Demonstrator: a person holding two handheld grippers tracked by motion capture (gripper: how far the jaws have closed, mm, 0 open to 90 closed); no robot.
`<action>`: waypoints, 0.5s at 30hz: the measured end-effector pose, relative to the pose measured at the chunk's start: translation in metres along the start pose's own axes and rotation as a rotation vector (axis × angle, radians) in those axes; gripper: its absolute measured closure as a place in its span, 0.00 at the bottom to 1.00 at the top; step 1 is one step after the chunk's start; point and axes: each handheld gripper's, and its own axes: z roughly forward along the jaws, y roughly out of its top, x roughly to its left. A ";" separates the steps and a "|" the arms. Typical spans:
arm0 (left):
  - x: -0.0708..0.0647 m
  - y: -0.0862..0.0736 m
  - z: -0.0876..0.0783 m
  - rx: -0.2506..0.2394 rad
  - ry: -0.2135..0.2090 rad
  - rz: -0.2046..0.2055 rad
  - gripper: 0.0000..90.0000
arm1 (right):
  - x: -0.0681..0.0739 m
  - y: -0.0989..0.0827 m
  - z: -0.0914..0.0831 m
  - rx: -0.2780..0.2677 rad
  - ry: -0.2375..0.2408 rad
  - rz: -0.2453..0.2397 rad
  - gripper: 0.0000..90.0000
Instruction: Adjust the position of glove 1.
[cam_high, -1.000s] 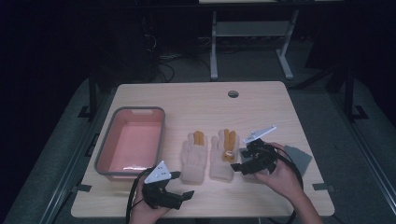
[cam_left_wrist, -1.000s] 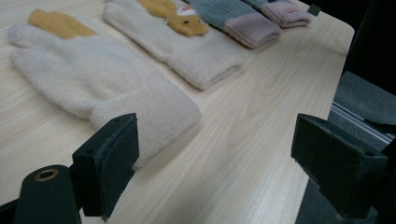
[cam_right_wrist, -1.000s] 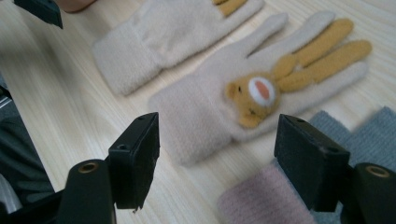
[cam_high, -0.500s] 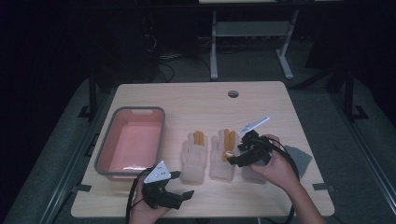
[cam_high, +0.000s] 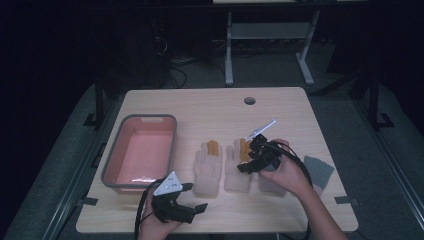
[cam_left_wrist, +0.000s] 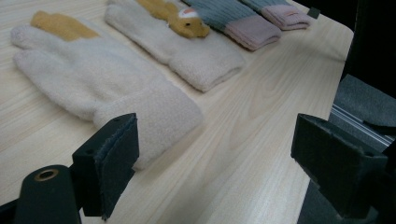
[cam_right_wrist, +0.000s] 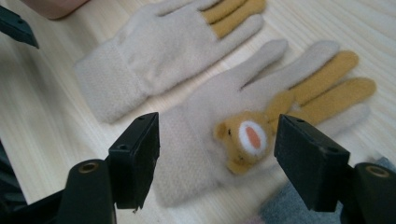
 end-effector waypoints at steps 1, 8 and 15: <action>0.000 0.000 0.000 0.001 0.000 0.001 0.17 | 0.000 0.000 0.000 0.000 0.000 0.000 0.34; 0.001 0.000 -0.001 -0.002 -0.001 -0.002 0.17 | -0.006 0.002 0.018 0.050 -0.011 0.005 0.36; 0.002 0.000 0.000 0.003 -0.007 -0.005 0.17 | -0.009 0.004 0.032 0.100 -0.028 0.008 0.38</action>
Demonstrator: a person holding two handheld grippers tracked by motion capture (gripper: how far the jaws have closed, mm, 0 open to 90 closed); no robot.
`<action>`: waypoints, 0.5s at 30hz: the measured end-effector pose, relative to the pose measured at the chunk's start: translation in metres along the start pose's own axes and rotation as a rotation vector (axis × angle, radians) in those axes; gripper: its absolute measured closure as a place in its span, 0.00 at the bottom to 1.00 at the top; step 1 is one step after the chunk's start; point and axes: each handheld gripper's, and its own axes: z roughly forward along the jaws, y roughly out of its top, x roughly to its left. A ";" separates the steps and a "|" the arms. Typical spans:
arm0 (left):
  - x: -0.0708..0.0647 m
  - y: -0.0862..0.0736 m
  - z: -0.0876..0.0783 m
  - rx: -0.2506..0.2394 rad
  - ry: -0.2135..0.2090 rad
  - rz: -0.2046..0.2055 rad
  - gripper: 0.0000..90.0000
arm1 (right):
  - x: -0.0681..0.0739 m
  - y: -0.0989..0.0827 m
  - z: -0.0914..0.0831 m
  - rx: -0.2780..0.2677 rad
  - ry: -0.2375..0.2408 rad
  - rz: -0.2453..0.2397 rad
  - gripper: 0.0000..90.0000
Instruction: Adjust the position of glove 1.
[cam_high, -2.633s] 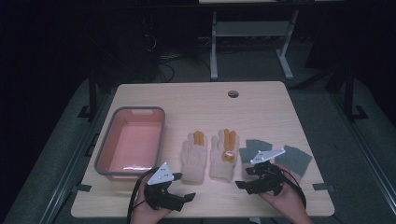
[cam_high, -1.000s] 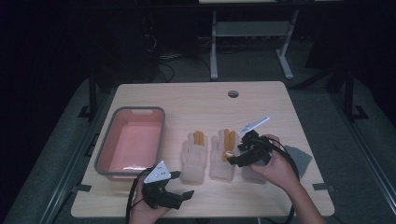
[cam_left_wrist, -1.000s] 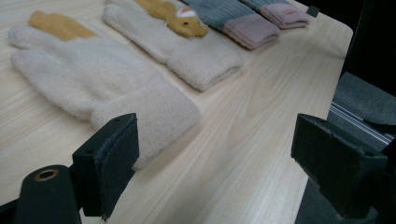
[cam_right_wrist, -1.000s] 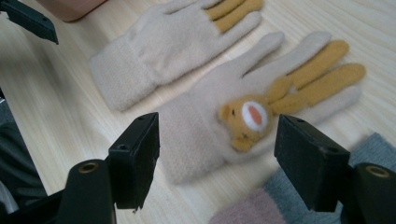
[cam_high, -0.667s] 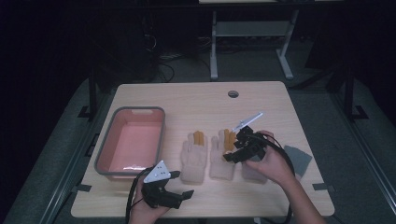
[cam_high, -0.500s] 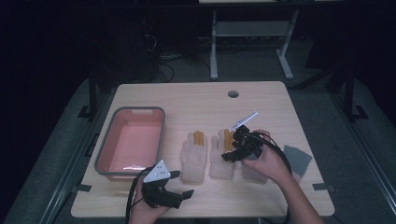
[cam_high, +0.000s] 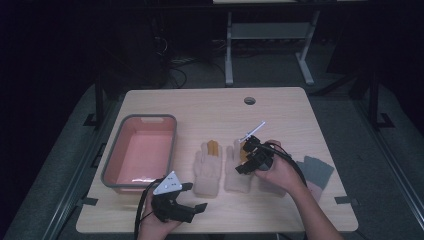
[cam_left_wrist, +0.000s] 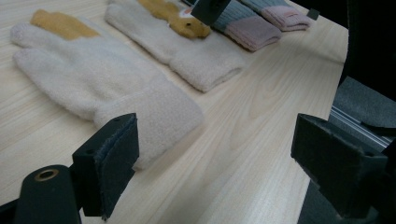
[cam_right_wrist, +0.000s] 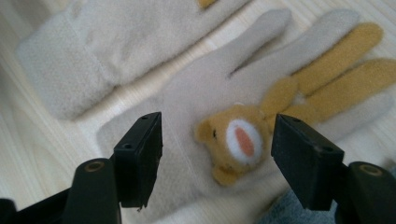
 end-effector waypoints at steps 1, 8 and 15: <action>0.000 0.000 0.000 0.002 -0.001 -0.002 0.17 | -0.001 0.001 0.002 0.004 -0.009 0.007 0.38; 0.000 0.000 0.000 0.002 -0.001 -0.001 0.17 | -0.006 0.002 0.011 0.041 -0.032 0.028 0.41; 0.001 0.000 0.000 0.001 0.001 -0.002 0.17 | -0.006 0.004 0.020 0.084 -0.066 0.020 0.43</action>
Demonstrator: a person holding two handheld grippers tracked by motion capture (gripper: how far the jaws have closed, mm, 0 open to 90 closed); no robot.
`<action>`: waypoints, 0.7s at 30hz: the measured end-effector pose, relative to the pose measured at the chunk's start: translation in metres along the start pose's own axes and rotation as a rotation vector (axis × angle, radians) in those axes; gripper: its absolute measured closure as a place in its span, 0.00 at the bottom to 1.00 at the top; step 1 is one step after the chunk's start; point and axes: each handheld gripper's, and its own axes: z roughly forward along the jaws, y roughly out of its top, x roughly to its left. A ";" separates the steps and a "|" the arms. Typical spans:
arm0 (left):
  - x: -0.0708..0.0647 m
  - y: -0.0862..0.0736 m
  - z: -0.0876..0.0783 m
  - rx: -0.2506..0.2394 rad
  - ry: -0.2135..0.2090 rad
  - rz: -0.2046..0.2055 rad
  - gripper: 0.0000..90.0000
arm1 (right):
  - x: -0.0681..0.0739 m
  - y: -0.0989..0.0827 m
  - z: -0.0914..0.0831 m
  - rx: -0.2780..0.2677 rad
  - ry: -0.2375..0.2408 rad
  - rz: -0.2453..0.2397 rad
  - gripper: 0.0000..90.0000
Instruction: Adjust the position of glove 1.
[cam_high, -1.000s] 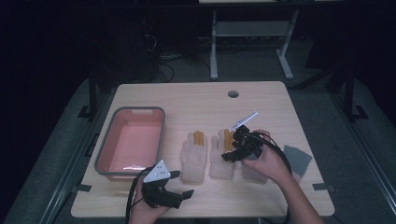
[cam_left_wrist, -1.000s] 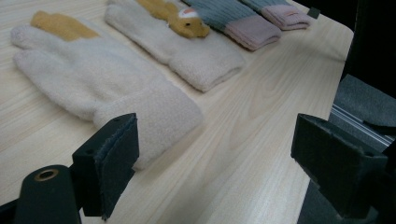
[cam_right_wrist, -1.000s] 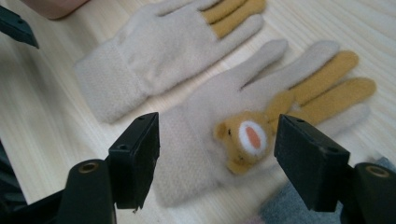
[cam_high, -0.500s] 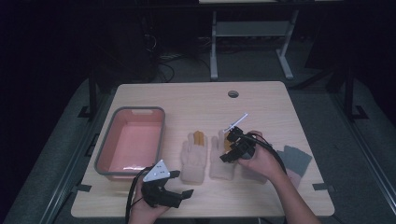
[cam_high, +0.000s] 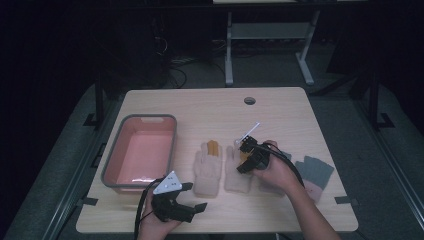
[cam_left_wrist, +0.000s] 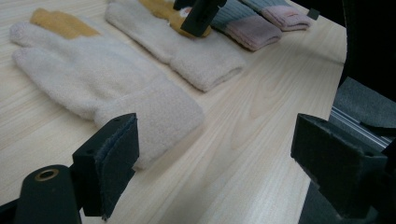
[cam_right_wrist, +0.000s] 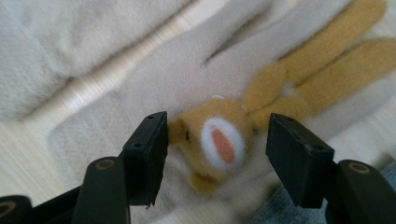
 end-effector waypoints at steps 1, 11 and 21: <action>0.000 0.000 0.000 0.002 0.000 -0.001 0.17 | 0.000 0.000 0.001 0.005 0.001 0.000 0.43; 0.001 0.000 -0.001 0.003 -0.001 0.003 0.17 | 0.001 -0.002 0.006 0.012 -0.008 0.009 0.52; 0.001 0.000 -0.001 -0.008 -0.004 -0.014 0.17 | 0.003 -0.004 0.003 0.002 -0.023 -0.002 0.64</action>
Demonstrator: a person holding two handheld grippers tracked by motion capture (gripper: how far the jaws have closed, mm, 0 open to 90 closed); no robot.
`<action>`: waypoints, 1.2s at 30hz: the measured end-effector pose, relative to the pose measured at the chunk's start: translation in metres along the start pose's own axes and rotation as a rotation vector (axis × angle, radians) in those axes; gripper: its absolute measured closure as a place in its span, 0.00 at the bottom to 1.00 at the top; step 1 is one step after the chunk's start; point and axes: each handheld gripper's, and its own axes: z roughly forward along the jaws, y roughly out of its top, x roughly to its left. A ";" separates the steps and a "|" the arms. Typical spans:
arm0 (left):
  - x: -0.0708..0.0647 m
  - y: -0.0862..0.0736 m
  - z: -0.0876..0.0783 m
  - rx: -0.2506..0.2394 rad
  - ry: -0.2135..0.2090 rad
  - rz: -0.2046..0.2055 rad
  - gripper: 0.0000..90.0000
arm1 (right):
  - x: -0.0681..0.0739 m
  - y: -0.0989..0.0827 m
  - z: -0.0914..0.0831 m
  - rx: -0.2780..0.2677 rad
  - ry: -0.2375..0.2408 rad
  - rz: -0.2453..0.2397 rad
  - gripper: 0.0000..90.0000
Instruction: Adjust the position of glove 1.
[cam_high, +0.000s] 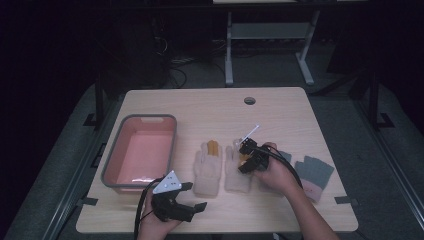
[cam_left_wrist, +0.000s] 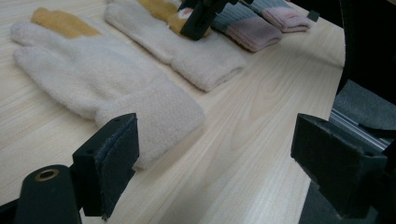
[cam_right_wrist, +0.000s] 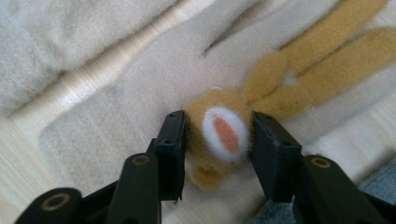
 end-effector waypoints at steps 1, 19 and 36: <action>0.001 0.000 0.000 0.002 0.001 0.003 0.17 | 0.000 0.000 -0.001 0.002 0.003 0.002 0.65; 0.001 0.000 -0.002 -0.010 0.003 0.000 0.17 | 0.002 0.003 -0.024 -0.041 0.045 -0.011 0.71; 0.001 0.001 -0.004 -0.019 0.008 -0.001 0.17 | 0.017 0.012 -0.053 -0.082 0.033 -0.074 0.71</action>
